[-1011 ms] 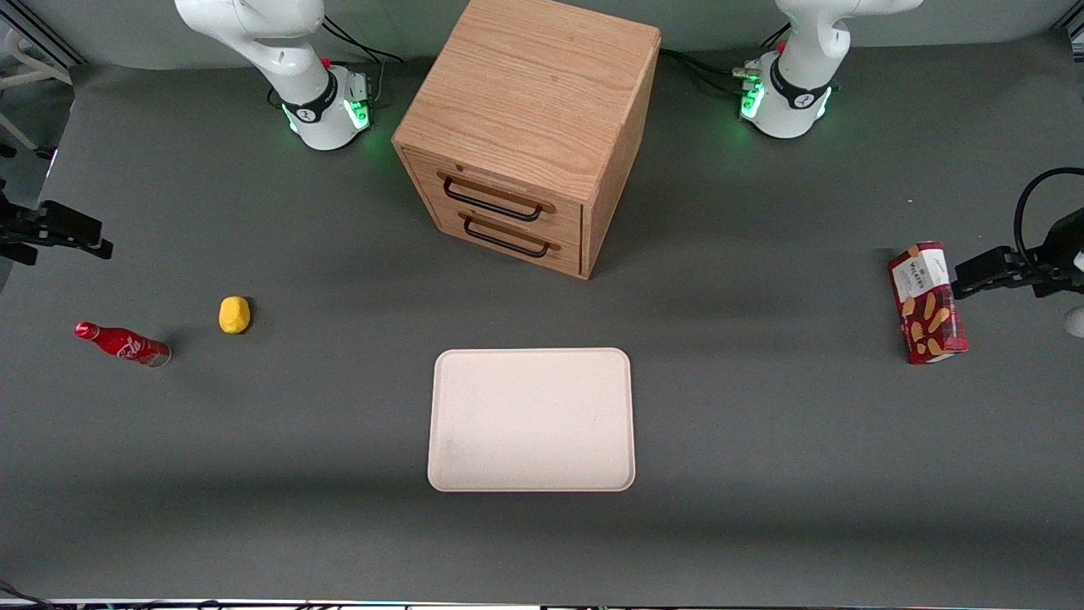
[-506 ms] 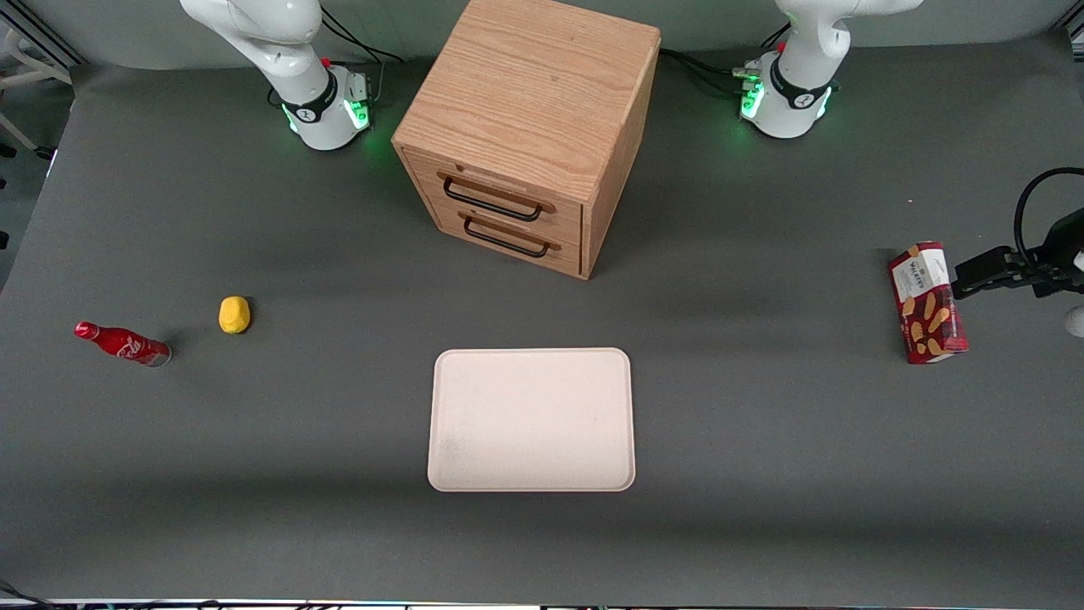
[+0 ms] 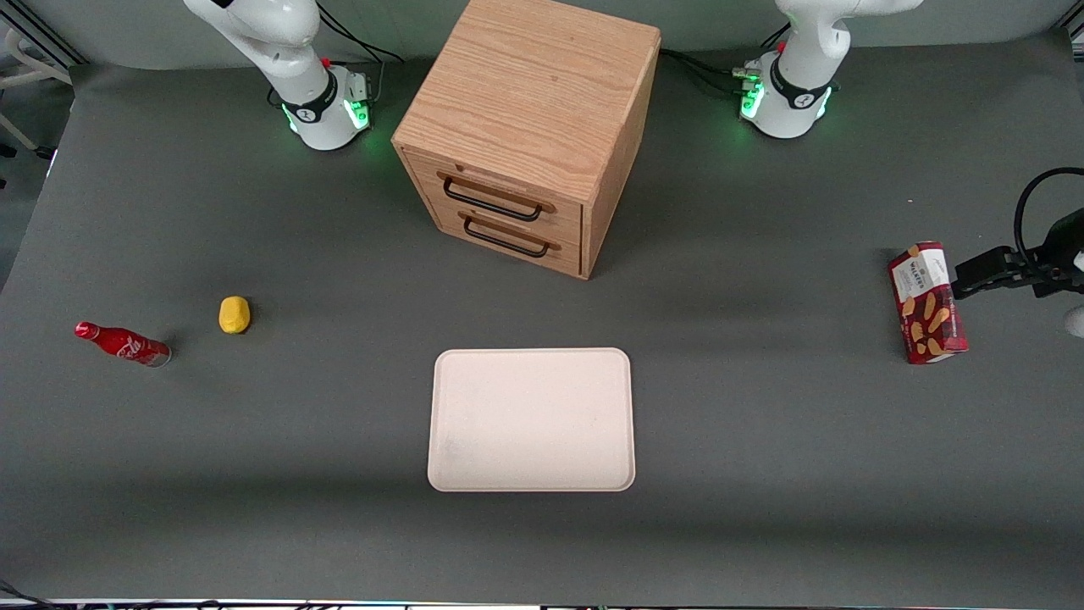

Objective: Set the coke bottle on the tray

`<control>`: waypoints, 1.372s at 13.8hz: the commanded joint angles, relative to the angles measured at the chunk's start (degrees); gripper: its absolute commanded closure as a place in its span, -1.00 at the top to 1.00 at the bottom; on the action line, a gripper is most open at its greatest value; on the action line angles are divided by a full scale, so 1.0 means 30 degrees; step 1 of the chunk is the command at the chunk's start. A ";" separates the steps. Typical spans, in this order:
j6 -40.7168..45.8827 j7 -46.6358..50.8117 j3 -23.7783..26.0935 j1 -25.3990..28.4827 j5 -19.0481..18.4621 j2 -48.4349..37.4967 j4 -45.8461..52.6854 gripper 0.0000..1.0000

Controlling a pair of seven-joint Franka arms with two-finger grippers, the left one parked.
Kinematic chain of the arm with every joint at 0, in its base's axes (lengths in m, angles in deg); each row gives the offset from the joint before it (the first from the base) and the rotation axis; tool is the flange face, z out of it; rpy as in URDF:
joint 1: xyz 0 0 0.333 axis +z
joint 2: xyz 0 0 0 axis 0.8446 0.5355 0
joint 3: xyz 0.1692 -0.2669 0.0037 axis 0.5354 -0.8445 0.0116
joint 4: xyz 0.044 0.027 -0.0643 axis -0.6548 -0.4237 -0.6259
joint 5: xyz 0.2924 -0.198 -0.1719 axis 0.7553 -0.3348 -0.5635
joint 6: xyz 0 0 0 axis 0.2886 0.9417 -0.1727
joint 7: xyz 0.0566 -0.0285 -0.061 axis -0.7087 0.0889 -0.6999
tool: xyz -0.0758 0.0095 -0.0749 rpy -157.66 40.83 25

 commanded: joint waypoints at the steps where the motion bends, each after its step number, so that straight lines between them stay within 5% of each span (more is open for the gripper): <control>1: 0.0206 -0.0825 -0.0164 0.0020 0.0023 0.0585 0.0998 1.00; 19: -1.0042 -0.0121 -0.1627 0.1397 0.0169 0.1991 -0.7464 0.92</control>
